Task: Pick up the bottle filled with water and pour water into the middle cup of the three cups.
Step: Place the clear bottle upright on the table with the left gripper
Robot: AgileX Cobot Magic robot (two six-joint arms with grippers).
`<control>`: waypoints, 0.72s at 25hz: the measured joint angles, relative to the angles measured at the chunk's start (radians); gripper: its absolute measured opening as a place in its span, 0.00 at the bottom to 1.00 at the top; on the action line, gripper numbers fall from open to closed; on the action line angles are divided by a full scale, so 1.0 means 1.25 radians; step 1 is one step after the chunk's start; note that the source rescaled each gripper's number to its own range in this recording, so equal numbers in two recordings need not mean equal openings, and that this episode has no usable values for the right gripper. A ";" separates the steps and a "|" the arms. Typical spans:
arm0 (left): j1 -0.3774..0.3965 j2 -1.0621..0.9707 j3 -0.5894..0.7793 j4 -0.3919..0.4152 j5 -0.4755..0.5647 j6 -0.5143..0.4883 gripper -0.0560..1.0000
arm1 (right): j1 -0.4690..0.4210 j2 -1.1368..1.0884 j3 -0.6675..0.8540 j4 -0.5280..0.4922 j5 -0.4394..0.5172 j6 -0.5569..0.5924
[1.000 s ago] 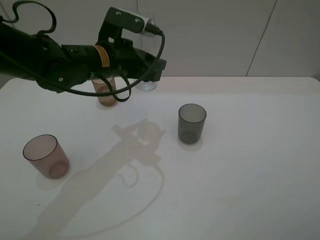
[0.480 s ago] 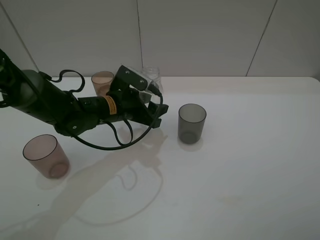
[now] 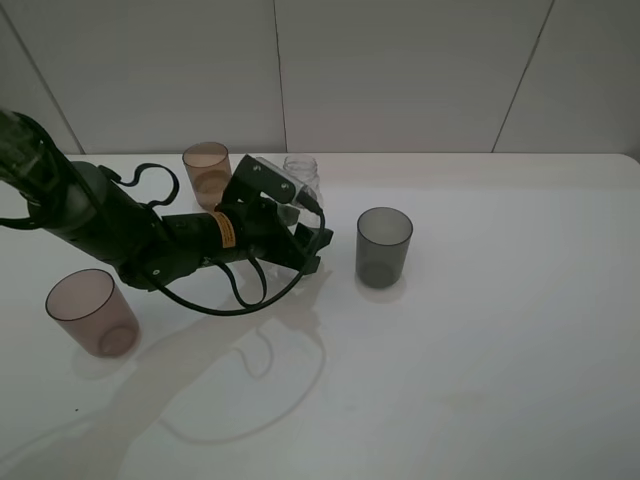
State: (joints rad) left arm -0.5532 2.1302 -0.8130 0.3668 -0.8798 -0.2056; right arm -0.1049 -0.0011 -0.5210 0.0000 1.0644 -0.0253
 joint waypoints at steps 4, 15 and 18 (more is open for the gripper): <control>0.000 0.001 0.000 -0.002 -0.001 0.000 0.12 | 0.000 0.000 0.000 0.000 0.000 0.000; 0.000 0.001 0.000 -0.002 -0.017 0.024 0.88 | 0.000 0.000 0.000 0.000 0.000 0.000; 0.000 -0.011 0.001 -0.002 -0.017 0.029 0.88 | 0.000 0.000 0.000 0.000 0.000 0.000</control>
State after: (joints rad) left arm -0.5532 2.1162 -0.8122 0.3646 -0.9015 -0.1694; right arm -0.1049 -0.0011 -0.5210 0.0000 1.0644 -0.0253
